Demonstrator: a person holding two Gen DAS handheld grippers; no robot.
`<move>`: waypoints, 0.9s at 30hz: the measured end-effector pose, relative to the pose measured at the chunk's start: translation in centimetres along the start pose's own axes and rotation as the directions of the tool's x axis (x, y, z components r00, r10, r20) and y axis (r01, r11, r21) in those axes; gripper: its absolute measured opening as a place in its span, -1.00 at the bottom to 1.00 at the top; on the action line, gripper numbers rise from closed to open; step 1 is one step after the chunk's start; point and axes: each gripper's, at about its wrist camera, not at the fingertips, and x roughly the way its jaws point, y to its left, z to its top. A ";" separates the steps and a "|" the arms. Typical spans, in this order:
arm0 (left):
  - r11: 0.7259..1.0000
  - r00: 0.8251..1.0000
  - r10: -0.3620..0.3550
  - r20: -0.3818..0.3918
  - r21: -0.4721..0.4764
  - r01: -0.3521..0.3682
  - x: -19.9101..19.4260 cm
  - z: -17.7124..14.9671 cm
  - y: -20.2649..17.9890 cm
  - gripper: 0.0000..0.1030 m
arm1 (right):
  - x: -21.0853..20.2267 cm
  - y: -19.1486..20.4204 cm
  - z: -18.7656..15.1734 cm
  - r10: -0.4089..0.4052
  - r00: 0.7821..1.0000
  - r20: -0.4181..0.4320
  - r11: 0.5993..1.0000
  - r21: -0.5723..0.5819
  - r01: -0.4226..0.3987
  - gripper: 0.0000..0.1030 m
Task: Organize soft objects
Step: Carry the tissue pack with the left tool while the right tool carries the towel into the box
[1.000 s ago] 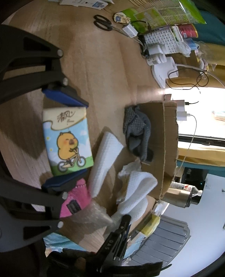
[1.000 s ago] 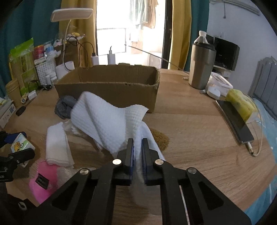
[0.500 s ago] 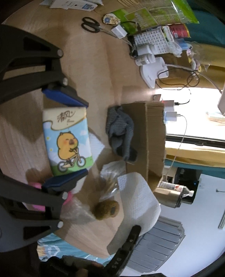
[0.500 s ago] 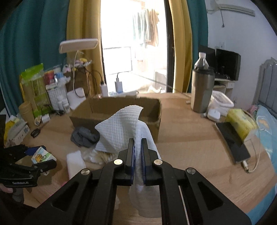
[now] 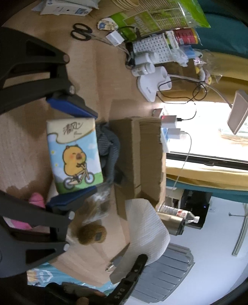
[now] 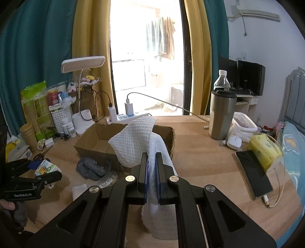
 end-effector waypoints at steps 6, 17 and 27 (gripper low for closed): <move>1.000 1.000 0.004 0.031 -0.002 -0.003 0.6 2.1 0.1 0.37 | 0.8 -0.7 1.2 0.003 1.000 0.015 1.000 0.004 -0.003 -0.86; 0.999 0.997 0.034 0.064 -0.011 -0.034 2.1 5.2 0.8 0.37 | 3.3 -1.6 2.6 0.016 1.000 0.014 1.000 0.009 -0.016 -0.86; 0.999 0.997 0.051 0.066 -0.007 -0.050 3.8 6.6 1.6 0.37 | 5.9 -2.1 3.2 0.025 1.000 -0.003 1.000 0.010 -0.025 -0.86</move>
